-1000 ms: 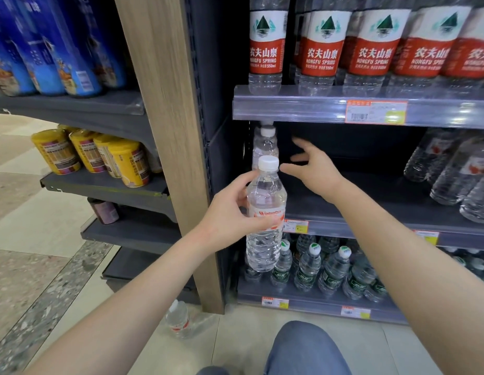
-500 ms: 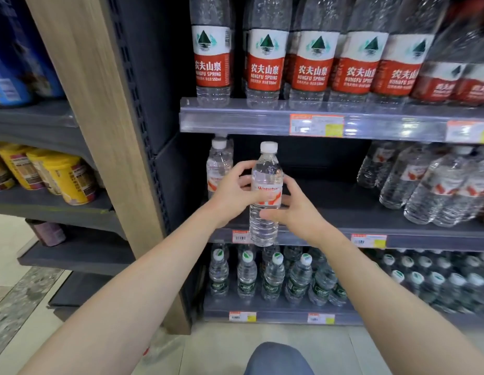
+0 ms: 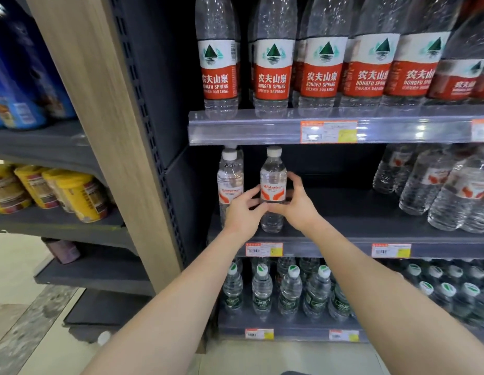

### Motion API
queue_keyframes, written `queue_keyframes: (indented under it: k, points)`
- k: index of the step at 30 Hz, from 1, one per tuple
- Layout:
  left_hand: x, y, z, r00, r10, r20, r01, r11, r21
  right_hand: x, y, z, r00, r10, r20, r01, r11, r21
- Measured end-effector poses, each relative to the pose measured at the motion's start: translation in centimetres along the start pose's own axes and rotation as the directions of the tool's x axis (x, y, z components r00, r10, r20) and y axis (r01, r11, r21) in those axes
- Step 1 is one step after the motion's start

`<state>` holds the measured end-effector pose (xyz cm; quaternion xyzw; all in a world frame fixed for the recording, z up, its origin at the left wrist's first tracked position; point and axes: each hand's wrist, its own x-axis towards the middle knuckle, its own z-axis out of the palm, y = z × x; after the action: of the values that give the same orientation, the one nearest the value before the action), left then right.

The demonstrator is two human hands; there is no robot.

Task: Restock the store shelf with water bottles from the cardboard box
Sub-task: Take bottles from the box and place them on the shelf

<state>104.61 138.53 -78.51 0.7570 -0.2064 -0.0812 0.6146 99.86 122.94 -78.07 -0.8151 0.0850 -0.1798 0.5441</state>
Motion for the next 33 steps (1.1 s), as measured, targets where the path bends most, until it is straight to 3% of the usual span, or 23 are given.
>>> queue_keyframes:
  k: [9,15,21,25,29,33]
  points:
    - [-0.3,-0.3,1.4,0.984,0.063,-0.168,-0.050,0.996,0.077,0.9,0.9,-0.6,0.998,0.030,0.057,-0.027,0.998,-0.055]
    - [-0.5,0.2,3.0,0.958,0.096,-0.271,-0.056,0.987,0.153,1.2,1.7,-0.5,1.000,0.029,0.010,-0.028,0.998,-0.053]
    - [-1.0,0.0,2.6,0.983,0.062,-0.171,-0.034,0.986,0.161,1.9,2.2,-0.3,1.000,-0.003,0.011,0.004,0.998,-0.063]
    - [-3.3,-0.4,1.1,0.996,0.074,-0.048,-0.058,0.961,0.271,2.7,2.7,-0.2,1.000,-0.006,0.010,0.007,0.998,-0.067]
    - [-4.9,0.2,0.1,0.993,0.107,-0.051,-0.068,0.863,0.500,4.1,2.6,0.5,1.000,-0.014,0.028,0.016,0.997,-0.077]
    - [-5.2,1.7,-0.6,0.992,0.120,-0.035,-0.085,0.853,0.514,5.5,2.6,1.2,0.999,-0.018,0.048,0.020,0.998,-0.053]
